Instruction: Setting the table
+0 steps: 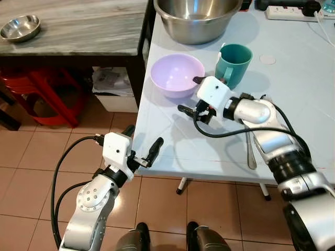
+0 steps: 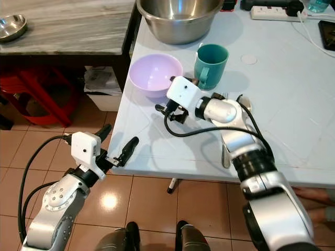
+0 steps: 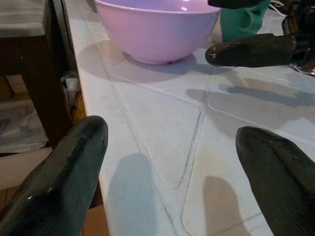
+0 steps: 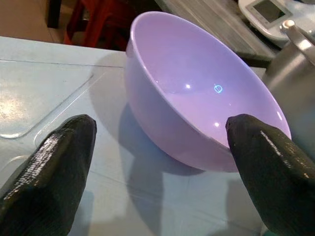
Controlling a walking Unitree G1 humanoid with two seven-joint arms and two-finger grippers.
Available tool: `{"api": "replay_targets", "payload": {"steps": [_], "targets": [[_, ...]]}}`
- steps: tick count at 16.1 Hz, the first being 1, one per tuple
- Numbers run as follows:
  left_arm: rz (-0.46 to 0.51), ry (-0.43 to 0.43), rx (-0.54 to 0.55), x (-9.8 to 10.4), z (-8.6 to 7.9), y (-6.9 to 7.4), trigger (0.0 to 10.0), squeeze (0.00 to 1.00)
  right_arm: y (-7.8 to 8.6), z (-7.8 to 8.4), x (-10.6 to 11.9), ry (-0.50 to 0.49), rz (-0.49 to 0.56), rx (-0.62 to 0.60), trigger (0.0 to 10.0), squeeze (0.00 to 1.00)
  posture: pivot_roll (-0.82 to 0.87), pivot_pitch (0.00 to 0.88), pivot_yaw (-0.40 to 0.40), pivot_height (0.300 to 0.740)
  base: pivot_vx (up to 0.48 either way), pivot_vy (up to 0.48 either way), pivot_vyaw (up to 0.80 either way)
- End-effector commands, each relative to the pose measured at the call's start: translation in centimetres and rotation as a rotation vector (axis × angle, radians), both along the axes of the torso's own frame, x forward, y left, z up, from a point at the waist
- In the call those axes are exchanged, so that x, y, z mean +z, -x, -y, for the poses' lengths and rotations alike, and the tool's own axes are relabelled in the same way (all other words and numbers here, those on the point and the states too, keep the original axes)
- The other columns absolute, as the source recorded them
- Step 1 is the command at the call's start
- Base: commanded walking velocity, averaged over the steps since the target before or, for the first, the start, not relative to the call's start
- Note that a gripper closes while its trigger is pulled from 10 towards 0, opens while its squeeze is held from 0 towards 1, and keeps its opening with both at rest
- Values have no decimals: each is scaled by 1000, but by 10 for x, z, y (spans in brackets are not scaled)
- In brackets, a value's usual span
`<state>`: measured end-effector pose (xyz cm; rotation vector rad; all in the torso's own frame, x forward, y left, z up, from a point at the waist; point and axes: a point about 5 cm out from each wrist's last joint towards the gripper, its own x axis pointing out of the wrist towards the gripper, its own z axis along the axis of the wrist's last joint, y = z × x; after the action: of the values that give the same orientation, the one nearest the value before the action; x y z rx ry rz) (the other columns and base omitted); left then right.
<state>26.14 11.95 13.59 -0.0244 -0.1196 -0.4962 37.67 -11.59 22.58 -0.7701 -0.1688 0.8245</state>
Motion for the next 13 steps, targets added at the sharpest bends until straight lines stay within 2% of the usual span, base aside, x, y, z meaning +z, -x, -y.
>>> {"api": "replay_targets", "payload": {"steps": [1,4,6,8,9,10,11,12,13], "targets": [[3,-1,-6,2,1,3,10000,0,1,-6,-5,72,6,53,10000,0,-121,288,56,740,0,0,0],[0,0,1,2,0,4,10000,0,-2,-11,-2,84,46,70,10000,0,-121,288,56,740,0,0,0],[-4,-1,3,1,0,4,10000,0,-6,-11,6,148,142,75,10000,0,-114,287,56,740,0,0,0],[-7,-4,6,1,0,4,10000,0,-9,-8,9,191,190,61,10000,0,-114,287,56,740,0,0,0],[-8,-5,8,1,0,4,10000,0,-10,-6,9,210,207,58,6706,0,-111,287,53,740,0,0,0],[-9,-5,10,1,0,4,10000,0,-10,-3,8,225,216,54,0,0,-111,287,53,740,0,0,0],[-16,-6,12,-1,0,4,10000,0,-11,1,4,259,227,39,0,0,-109,288,53,740,0,0,0],[-20,-8,13,-2,1,5,10000,0,-12,3,2,265,226,31,824,0,-109,288,53,740,0,0,0],[-22,-8,13,-2,1,5,10000,0,-12,4,2,266,223,29,1020,0,-109,288,53,740,0,0,0]]}}
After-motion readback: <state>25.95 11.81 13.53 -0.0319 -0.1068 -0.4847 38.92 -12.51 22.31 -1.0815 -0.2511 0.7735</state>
